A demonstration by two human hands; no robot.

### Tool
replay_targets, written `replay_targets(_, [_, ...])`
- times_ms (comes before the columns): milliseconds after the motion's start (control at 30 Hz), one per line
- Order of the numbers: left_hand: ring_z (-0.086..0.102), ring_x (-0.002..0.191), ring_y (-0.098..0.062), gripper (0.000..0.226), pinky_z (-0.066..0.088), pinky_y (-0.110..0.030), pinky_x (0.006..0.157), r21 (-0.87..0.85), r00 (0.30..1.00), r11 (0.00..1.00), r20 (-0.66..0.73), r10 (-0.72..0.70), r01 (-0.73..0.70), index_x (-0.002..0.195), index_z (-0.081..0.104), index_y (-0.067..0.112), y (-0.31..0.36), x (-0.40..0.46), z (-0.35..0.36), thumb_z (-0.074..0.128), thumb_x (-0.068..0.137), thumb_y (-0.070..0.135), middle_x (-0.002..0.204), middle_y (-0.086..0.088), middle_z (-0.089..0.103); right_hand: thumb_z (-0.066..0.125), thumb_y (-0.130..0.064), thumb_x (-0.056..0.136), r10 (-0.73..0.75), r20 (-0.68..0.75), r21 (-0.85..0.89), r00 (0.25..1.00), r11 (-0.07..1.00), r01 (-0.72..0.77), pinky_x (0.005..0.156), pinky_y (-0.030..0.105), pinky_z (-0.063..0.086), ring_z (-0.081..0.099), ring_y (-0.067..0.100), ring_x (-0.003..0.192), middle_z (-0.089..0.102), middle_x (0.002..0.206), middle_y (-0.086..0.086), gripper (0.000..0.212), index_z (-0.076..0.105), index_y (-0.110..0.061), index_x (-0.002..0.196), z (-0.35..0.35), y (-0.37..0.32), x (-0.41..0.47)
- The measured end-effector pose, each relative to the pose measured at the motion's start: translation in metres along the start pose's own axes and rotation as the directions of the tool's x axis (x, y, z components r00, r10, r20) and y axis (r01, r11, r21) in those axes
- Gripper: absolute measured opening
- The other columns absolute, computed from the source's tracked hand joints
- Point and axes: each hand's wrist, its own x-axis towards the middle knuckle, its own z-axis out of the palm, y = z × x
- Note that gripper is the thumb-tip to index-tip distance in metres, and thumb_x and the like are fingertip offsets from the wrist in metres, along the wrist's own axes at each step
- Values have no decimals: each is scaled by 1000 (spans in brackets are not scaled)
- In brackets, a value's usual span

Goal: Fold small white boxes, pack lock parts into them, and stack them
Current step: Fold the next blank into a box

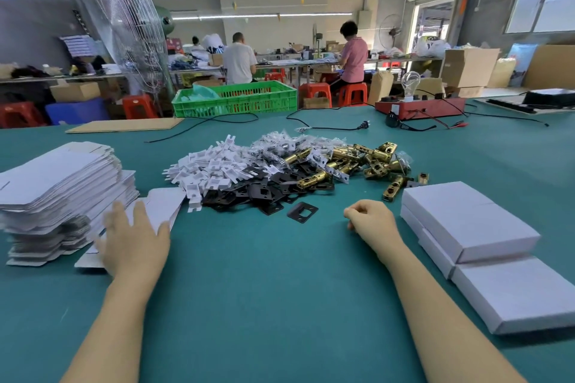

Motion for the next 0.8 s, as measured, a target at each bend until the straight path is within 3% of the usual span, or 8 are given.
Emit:
replay_targets(67, [-3, 151, -30, 66, 6, -60, 117, 80, 986, 994, 147, -83, 72, 156, 13, 27, -11, 0, 4, 36, 100, 52, 164, -15, -4, 55, -20, 88, -23, -35, -26, 999, 999, 23, 63, 27, 46, 60, 15, 68, 65, 59, -5, 18, 64, -17, 73, 3, 4, -2])
replay_targets(133, [-4, 150, -29, 63, 8, -61, 117, 107, 969, 991, 228, -98, 75, 155, 17, 28, -14, 0, 6, 28, 100, 57, 163, -15, 3, 53, -21, 89, -59, -42, -84, 997, 995, 56, 64, 28, 46, 60, 15, 70, 65, 64, -4, 17, 64, -18, 77, 7, 6, -5])
replay_targets(300, [10, 148, -30, 52, 3, -61, 116, 307, 987, 951, 136, -83, 38, 137, 46, 20, -3, -2, 7, 25, 102, 52, 149, -15, 39, 52, -20, 91, -94, -66, -96, 993, 992, 87, 68, 33, 49, 60, 19, 75, 66, 73, 3, 17, 64, -14, 81, 8, 5, -7])
replay_targets(400, [14, 146, -35, 49, 4, -57, 117, 291, 985, 955, 144, -97, 51, 130, 52, 17, 2, -5, 7, 24, 103, 47, 143, -22, 44, 51, -20, 92, -83, -68, -82, 994, 994, 77, 65, 31, 47, 61, 21, 75, 67, 76, 5, 17, 63, -12, 82, 7, 5, -8])
replay_targets(500, [36, 131, -45, 46, 14, -56, 114, 220, 1000, 975, 6, -28, 26, 115, 59, 4, 8, -8, 8, 24, 105, 33, 122, -31, 58, 51, -21, 92, -85, -53, -89, 995, 993, 80, 63, 29, 46, 61, 21, 75, 68, 76, 5, 17, 63, -13, 82, 7, 5, -9])
replay_targets(600, [52, 97, -52, 33, 34, -64, 96, -16, 955, 989, -265, 135, -144, 99, 62, -11, 24, -16, 5, 38, 103, 10, 89, -39, 62, 50, -21, 92, -86, -62, -77, 994, 994, 81, 61, 28, 44, 62, 21, 77, 67, 77, 4, 17, 63, -13, 83, 7, 6, -9])
replay_targets(667, [56, 85, -51, 18, 41, -66, 89, -45, 882, 942, -368, 295, -333, 100, 64, -12, 39, -25, 6, 48, 98, -5, 85, -36, 62, 51, -23, 93, -106, -70, -64, 992, 993, 102, 61, 29, 45, 64, 22, 78, 66, 75, 4, 19, 63, -12, 82, 7, 6, -9])
replay_targets(800, [66, 82, -44, 32, 51, -55, 87, -4, 681, 752, -425, 596, -659, 103, 69, -7, 84, -61, 13, 44, 98, 11, 92, -26, 69, 43, -59, 92, -250, -39, 12, 967, 968, 251, 65, 38, 49, 62, 21, 69, 65, 69, 3, 54, 61, -10, 77, 8, -2, -19])
